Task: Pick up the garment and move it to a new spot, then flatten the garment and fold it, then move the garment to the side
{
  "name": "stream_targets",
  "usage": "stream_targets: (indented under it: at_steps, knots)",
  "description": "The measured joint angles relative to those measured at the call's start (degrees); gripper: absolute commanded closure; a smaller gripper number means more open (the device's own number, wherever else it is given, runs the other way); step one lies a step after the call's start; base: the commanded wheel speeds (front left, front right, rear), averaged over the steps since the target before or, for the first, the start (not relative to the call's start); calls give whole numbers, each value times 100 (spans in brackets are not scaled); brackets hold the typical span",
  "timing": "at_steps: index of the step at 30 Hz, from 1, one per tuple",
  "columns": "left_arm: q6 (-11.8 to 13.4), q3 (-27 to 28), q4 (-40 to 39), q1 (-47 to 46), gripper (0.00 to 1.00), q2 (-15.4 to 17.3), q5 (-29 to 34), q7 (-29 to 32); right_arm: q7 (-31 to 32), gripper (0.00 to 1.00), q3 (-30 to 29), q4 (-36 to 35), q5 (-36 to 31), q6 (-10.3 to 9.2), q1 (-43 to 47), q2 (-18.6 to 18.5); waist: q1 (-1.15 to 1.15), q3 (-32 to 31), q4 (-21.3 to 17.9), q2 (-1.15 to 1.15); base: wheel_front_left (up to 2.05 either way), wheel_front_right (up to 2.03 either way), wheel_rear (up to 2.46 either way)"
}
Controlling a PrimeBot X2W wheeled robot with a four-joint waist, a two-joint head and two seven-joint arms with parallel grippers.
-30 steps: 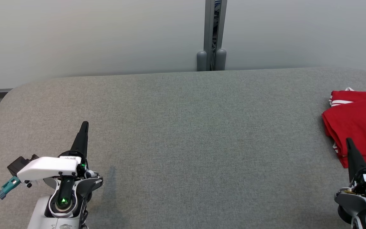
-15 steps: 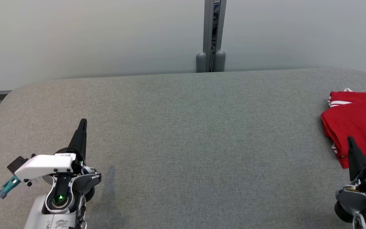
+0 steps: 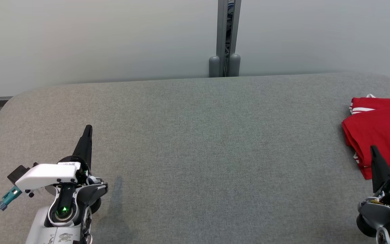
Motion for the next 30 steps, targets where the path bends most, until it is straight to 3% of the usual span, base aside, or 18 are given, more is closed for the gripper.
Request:
stream_targets:
  at_steps: [30]
  knots:
    - [0,43,1,0,100,-18,26,27,7,100,-14,0,0,0,-1,2,0,0,0,0,0,0,0]
